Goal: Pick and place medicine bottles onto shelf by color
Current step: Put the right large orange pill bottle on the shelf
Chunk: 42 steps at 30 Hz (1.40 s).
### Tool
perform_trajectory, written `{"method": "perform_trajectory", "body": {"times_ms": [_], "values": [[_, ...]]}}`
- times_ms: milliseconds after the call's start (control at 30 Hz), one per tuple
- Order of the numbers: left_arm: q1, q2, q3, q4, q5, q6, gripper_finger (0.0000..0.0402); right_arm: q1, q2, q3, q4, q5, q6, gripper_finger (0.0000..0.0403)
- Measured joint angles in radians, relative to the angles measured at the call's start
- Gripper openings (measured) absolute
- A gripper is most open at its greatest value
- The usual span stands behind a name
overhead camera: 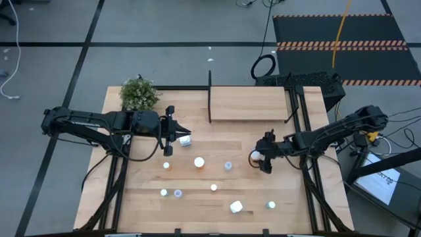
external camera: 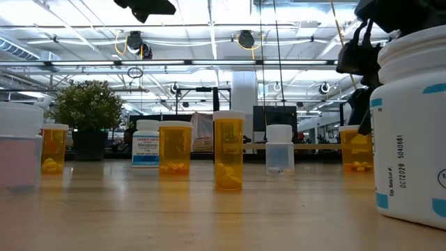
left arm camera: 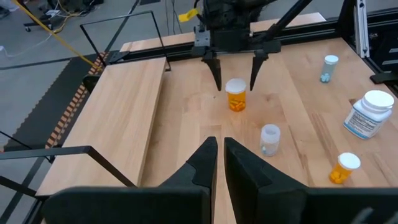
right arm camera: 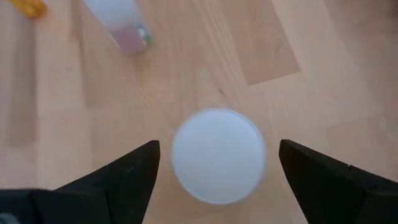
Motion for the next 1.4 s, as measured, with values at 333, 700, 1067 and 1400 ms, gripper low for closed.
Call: {"method": "perform_trajectory", "body": {"times_ms": [333,700,1067,1400], "values": [[0.0,0.0,0.0,0.023,0.0,0.013,0.0033,-0.038,0.011,0.059,-0.048,-0.028,-0.02,0.0316],[0.0,0.0,0.0,0.022,0.0,0.02,0.0033,-0.04,0.138,0.095,-0.058,-0.028,-0.071,0.0313],[0.0,0.0,0.0,0.017,0.0,0.027,0.0033,-0.04,0.192,0.183,-0.179,-0.025,-0.059,0.0313],[0.0,0.0,0.0,0.017,0.0,0.034,0.0033,-0.04,0.191,0.183,-0.188,-0.025,-0.05,0.0313]]}}
